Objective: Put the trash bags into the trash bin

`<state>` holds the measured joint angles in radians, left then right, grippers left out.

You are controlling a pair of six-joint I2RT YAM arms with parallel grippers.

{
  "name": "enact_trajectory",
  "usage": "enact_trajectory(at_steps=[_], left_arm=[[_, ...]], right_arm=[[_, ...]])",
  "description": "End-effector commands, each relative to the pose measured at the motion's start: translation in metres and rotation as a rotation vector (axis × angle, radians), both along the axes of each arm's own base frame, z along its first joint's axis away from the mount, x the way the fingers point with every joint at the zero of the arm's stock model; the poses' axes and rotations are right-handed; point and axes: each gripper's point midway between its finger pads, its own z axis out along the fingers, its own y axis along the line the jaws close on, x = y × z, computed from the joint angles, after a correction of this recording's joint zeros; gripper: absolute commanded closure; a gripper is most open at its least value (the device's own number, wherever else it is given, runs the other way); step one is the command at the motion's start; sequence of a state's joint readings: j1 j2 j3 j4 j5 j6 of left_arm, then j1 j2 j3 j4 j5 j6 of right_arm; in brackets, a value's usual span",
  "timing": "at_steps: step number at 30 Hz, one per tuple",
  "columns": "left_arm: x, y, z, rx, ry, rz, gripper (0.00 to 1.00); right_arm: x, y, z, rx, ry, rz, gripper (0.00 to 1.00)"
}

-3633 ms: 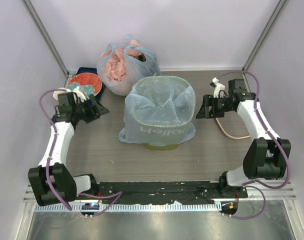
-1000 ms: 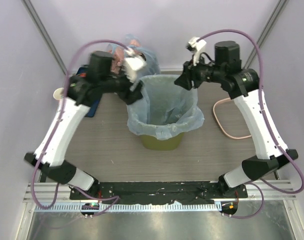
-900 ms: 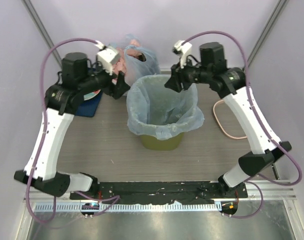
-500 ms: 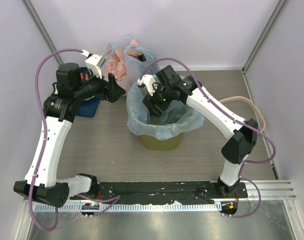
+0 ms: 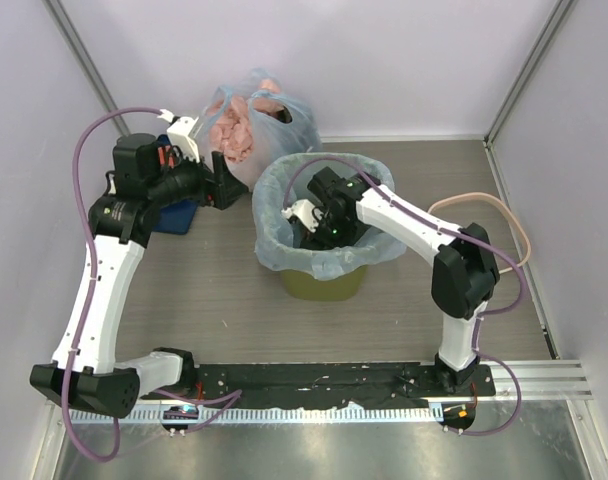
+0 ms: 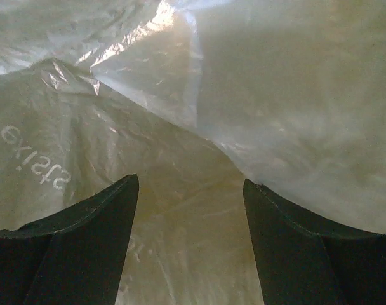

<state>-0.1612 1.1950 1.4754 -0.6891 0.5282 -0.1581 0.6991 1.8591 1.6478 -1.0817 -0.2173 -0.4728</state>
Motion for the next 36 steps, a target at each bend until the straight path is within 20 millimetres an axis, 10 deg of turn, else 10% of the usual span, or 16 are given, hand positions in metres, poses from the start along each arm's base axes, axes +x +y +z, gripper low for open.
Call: enact_trajectory(at_steps=[1, 19, 36], left_arm=[[-0.004, -0.002, 0.004, -0.030, -0.014, -0.014, 0.17], [-0.001, -0.002, -0.006, -0.014, 0.013, -0.020, 0.17], [0.003, -0.004, -0.014, 0.001, 0.047, -0.045, 0.18]], right_arm=[[-0.024, -0.003, -0.013, -0.022, 0.128, 0.006, 0.27], [-0.038, -0.022, -0.059, -0.202, 0.303, -0.064, 0.28], [-0.052, -0.018, -0.045, -0.182, 0.379, -0.044, 0.29]])
